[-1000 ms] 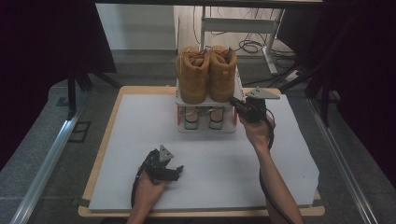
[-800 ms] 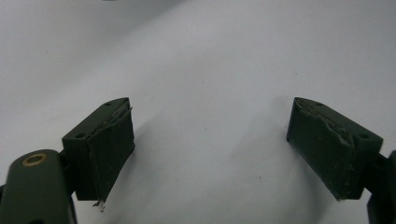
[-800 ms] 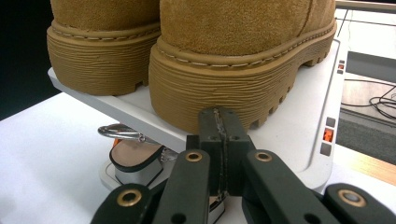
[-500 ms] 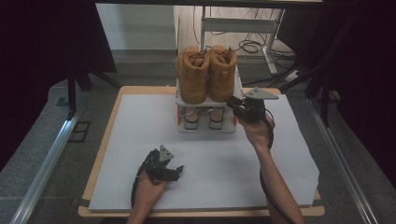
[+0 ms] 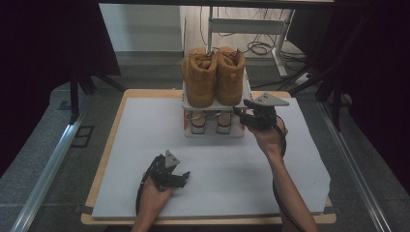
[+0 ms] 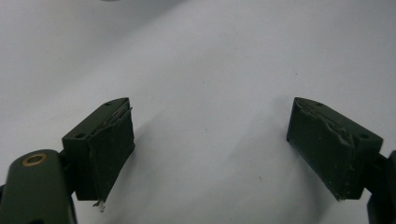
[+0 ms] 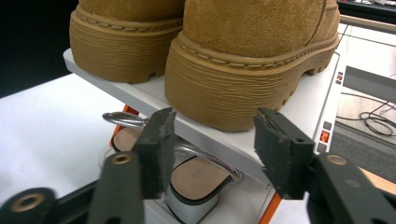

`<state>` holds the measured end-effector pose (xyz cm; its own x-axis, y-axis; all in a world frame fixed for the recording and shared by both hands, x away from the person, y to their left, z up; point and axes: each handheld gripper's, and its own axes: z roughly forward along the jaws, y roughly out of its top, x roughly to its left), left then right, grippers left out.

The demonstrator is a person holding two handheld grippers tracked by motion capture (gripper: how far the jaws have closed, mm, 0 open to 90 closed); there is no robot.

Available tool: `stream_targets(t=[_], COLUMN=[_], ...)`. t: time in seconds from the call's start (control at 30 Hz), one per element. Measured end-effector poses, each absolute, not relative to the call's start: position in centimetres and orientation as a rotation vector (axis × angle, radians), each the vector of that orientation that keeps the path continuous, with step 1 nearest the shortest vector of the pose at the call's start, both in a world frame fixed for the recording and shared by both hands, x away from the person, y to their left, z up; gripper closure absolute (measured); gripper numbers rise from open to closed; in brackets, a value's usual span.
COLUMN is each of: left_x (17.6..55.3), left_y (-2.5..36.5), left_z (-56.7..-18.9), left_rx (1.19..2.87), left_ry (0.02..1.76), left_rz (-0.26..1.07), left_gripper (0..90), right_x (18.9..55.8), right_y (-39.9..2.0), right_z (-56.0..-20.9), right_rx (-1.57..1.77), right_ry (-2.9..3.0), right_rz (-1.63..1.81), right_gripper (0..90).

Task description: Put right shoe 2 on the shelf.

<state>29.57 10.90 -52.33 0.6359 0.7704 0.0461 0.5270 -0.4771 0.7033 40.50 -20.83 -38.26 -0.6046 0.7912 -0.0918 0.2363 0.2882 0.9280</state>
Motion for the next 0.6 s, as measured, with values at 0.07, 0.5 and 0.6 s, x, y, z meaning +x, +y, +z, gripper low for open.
stream_targets(t=[0.07,0.5,0.6], left_x=[29.6,29.6,29.6], left_y=[10.9,10.9,10.9], left_z=[-52.3,-52.3,-52.4], left_rx=[2.193,2.188,2.186], left_ry=[1.004,1.009,1.008], left_rz=[0.475,0.474,0.475], left_gripper=[14.8,14.8,14.8], right_x=[40.4,39.0,38.7], right_y=[-20.8,-20.7,-20.9], right_z=[-38.3,-38.5,-38.4], right_rx=[0.908,0.871,0.878], right_ry=[2.010,2.059,2.064], right_rz=[1.306,1.290,1.306], right_gripper=[42.9,23.2,19.1])
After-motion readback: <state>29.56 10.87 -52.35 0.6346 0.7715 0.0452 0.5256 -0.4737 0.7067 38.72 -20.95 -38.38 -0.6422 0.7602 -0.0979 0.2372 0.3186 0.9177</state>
